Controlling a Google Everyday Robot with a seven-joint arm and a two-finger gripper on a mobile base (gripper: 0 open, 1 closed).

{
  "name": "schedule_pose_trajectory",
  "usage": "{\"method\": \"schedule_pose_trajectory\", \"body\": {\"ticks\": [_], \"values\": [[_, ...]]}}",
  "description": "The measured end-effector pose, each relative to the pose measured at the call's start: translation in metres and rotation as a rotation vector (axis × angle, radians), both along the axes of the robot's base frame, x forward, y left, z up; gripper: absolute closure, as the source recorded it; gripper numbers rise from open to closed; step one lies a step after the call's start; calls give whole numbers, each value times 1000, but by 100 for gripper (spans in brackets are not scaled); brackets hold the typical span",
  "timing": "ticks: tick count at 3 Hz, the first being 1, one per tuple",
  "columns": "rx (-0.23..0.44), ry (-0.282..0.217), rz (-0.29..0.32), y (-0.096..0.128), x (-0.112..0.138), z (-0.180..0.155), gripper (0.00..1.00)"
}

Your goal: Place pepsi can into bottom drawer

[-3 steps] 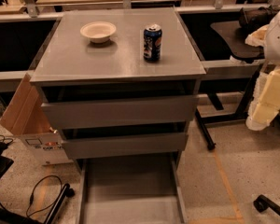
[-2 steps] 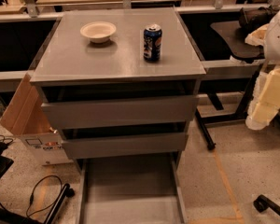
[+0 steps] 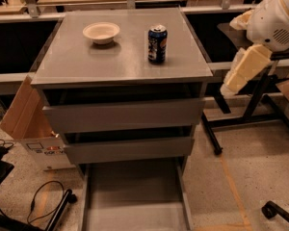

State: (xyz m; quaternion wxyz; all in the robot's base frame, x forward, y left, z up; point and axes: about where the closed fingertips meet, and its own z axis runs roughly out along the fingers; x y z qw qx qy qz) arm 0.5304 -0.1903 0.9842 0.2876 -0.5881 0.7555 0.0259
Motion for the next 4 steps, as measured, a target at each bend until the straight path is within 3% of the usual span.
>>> {"method": "schedule_pose_trajectory", "body": {"ticks": [1, 4], "values": [[157, -60, 22, 13, 46, -1, 0], [550, -145, 25, 37, 119, -30, 0]]}}
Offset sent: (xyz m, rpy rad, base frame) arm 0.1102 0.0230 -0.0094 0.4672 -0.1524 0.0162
